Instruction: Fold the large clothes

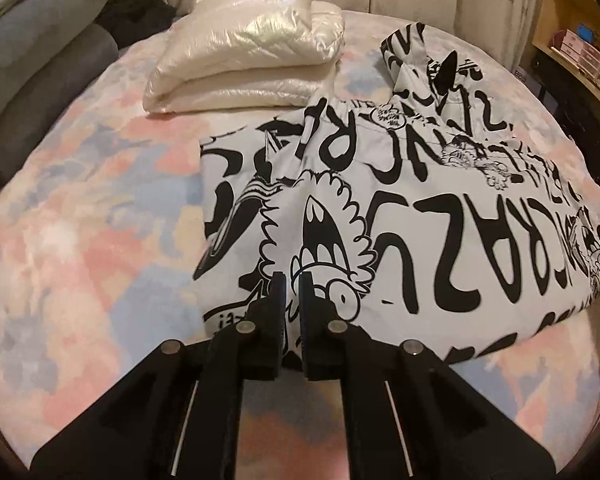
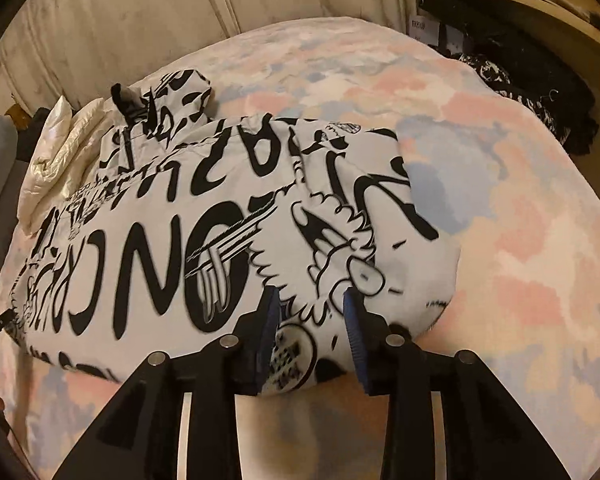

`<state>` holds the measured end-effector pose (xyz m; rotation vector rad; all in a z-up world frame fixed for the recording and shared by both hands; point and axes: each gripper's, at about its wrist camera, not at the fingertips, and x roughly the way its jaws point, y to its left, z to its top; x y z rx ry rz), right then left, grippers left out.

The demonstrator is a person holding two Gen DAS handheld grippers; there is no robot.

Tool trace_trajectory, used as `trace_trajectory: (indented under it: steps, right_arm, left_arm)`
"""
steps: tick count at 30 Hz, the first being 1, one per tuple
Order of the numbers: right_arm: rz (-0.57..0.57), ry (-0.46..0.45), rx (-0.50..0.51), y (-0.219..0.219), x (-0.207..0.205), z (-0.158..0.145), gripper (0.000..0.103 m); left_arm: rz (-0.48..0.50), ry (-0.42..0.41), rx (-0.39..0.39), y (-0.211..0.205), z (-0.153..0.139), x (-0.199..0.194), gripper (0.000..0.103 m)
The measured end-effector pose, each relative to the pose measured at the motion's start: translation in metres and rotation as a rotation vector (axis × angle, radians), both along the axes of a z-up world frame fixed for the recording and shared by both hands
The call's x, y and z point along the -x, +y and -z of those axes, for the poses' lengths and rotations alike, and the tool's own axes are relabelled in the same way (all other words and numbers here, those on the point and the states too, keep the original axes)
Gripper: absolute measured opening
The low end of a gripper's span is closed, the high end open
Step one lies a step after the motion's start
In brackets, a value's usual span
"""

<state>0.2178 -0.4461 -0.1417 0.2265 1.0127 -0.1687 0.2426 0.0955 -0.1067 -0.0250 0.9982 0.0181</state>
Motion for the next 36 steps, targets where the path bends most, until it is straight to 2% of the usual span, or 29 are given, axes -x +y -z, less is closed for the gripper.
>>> trace_trajectory:
  steps: [8,12,17,18,20,21,23,25,27,30,32,36]
  right_arm:
    - [-0.082,0.021,0.037,0.028,0.011,-0.035,0.034]
    - [-0.124,-0.001,0.064,0.043,0.006,-0.072,0.034]
    - [-0.174,-0.047,0.095,0.055,-0.029,-0.140,0.034]
    - [-0.185,-0.061,0.101,0.057,-0.040,-0.156,0.035]
    - [-0.198,-0.094,0.111,0.061,-0.064,-0.187,0.039]
    - [-0.202,-0.109,0.112,0.063,-0.077,-0.202,0.046]
    - [-0.202,-0.148,0.122,0.067,-0.106,-0.232,0.054]
    - [-0.203,-0.183,0.123,0.071,-0.141,-0.260,0.057]
    - [-0.210,-0.201,0.129,0.078,-0.181,-0.282,0.057]
    - [-0.220,-0.204,0.136,0.089,-0.237,-0.297,0.061]
    - [-0.236,-0.197,0.140,0.099,-0.278,-0.295,0.062]
    - [-0.286,-0.127,0.116,0.121,-0.360,-0.257,0.063]
  left_arm:
    - [0.039,-0.008,-0.042,-0.003,-0.041,0.005,0.004]
    - [0.057,-0.002,-0.049,-0.008,-0.072,-0.013,0.004]
    - [0.079,-0.020,-0.057,-0.021,-0.126,-0.058,0.004]
    - [0.084,-0.023,-0.060,-0.024,-0.133,-0.066,0.005]
    - [0.098,-0.040,-0.072,-0.034,-0.155,-0.087,0.016]
    - [0.108,-0.055,-0.082,-0.042,-0.169,-0.101,0.020]
    - [0.121,-0.078,-0.087,-0.053,-0.186,-0.123,0.045]
    - [0.122,-0.113,-0.090,-0.067,-0.209,-0.153,0.053]
    - [0.124,-0.133,-0.092,-0.079,-0.223,-0.181,0.054]
    - [0.108,-0.143,-0.095,-0.101,-0.235,-0.236,0.055]
    - [0.100,-0.137,-0.084,-0.113,-0.232,-0.267,0.057]
    - [0.079,-0.082,-0.036,-0.135,-0.197,-0.335,0.057]
